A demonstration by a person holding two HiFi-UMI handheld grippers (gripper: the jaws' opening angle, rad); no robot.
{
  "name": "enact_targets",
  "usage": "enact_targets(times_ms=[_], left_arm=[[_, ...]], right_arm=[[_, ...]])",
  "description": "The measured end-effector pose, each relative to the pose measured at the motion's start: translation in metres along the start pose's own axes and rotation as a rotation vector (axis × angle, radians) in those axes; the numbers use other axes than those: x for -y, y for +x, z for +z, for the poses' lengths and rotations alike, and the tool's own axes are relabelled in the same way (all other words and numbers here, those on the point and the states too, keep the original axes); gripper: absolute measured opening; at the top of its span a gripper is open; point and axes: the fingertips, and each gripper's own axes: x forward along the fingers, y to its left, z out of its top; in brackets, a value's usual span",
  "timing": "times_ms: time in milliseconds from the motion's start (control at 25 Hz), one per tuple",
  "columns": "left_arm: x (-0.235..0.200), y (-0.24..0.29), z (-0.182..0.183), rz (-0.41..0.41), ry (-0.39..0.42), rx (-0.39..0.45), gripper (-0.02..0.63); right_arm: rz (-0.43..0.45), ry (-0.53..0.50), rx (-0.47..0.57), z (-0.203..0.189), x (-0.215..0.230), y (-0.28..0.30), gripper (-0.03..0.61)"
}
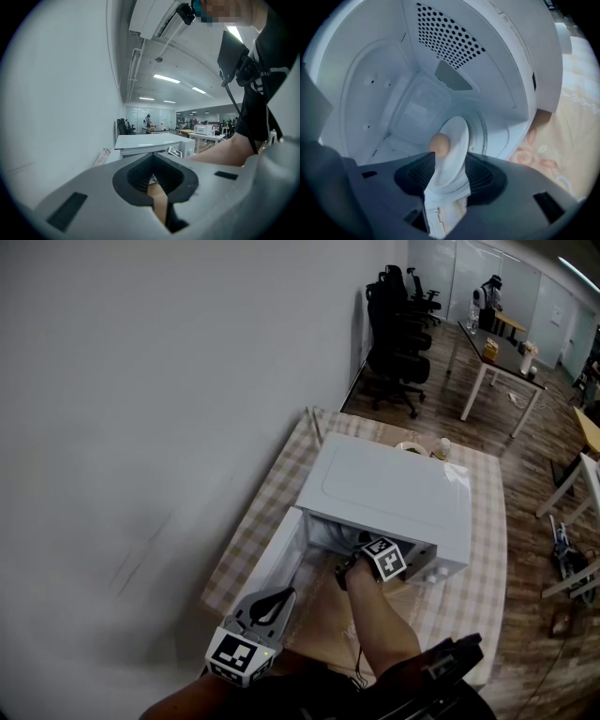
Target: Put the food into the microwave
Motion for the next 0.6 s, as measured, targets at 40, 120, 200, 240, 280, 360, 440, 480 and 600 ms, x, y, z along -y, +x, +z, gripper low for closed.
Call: enact_targets(times_ms=[40, 120, 200, 240, 280, 360, 440, 480, 600], left_arm=[[0.0, -0.001, 0.001, 0.0, -0.003, 0.0, 0.008], [0.001, -0.005, 0.0, -0.003, -0.008, 0.0, 0.008], [0.002, -0.008, 0.0, -0.005, -0.009, 0.001, 0.008], [0.002, -0.01, 0.0, -0.005, -0.008, 0.004, 0.008], [0.003, -0.012, 0.001, -0.005, -0.007, 0.007, 0.008], [0.004, -0.015, 0.001, -0.007, -0.006, 0.01, 0.008], [0.005, -0.016, 0.001, -0.009, -0.002, 0.012, 0.008], [0.005, -0.017, 0.0, -0.009, 0.0, 0.011, 0.008], [0.006, -0.019, 0.0, -0.011, 0.002, 0.01, 0.008]], right_arm=[[0.012, -0.016, -0.006, -0.001, -0.003, 0.0, 0.214], [0.022, -0.047, -0.017, -0.003, -0.005, 0.0, 0.238], [0.021, -0.072, -0.018, -0.003, -0.006, -0.002, 0.244], [0.023, -0.089, -0.016, -0.003, -0.007, -0.003, 0.257], [0.028, -0.112, -0.014, -0.003, -0.009, -0.004, 0.297], [0.034, -0.17, -0.015, -0.004, -0.012, -0.006, 0.344], [0.032, -0.266, -0.02, -0.007, -0.014, -0.006, 0.35], [0.032, -0.327, -0.022, -0.008, -0.016, -0.007, 0.35], [0.018, -0.475, -0.047, -0.019, -0.018, -0.009, 0.356]])
